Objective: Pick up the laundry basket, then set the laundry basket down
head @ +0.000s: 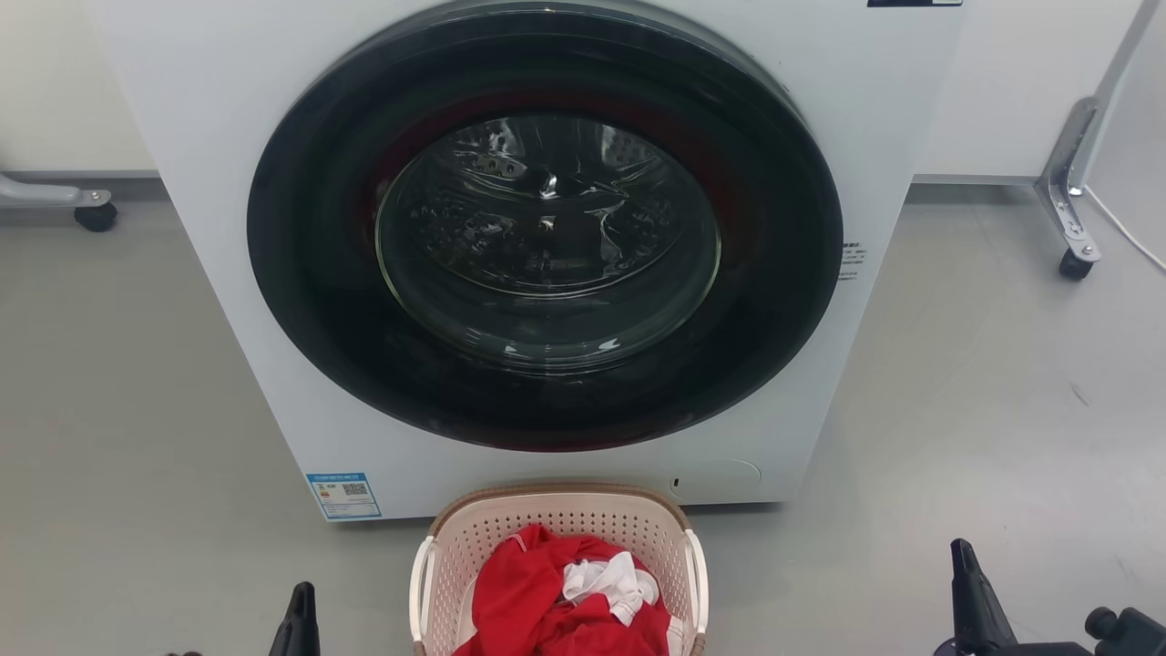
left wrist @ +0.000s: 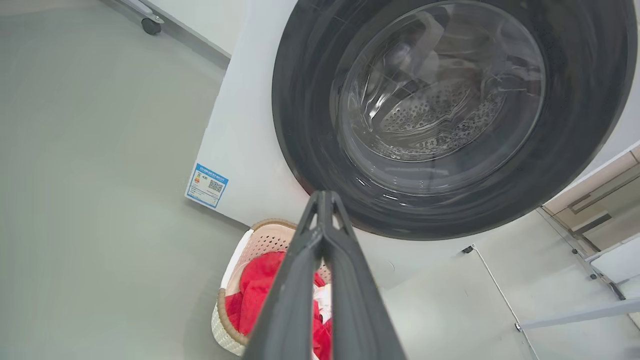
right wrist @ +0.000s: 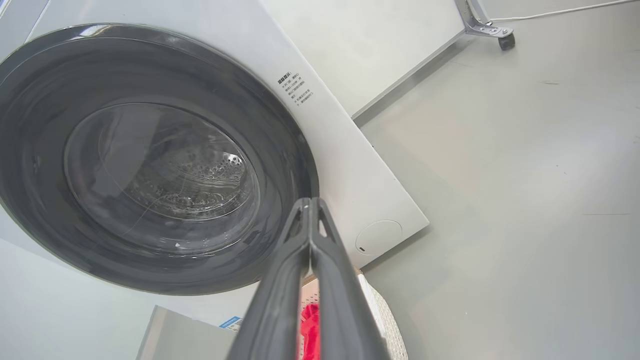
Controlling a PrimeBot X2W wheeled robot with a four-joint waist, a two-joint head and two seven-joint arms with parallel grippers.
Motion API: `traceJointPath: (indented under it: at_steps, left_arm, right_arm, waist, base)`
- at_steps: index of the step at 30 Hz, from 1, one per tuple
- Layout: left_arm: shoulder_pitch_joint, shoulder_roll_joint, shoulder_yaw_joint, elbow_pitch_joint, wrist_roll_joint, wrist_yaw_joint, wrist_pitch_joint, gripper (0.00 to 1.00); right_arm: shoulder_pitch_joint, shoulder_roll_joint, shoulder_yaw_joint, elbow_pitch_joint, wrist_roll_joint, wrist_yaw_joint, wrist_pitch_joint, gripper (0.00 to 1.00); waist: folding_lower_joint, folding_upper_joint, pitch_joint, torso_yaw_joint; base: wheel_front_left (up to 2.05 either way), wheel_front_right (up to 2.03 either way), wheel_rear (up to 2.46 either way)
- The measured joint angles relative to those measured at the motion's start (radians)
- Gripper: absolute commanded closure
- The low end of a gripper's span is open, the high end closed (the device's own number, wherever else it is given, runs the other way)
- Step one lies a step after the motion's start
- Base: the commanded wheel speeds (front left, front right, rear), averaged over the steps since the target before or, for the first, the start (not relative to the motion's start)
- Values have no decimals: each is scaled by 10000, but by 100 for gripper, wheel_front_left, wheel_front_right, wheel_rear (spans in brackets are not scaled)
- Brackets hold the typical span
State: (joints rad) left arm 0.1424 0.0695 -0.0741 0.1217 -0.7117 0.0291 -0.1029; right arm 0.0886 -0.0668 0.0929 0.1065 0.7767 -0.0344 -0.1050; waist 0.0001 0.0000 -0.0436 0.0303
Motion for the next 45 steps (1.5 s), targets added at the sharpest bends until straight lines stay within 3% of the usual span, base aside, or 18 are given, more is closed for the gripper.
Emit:
traceJointPath:
  at_steps: [45]
  left_arm:
    - [-1615, -163, 1275, 1317, -6757, -1103, 1659, 100]
  right_arm:
    - [-1375, 188, -1735, 1465, 6301, 1158, 1670, 100]
  waist:
    - [0, 0, 350, -233]
  base:
    - [0, 0, 0]
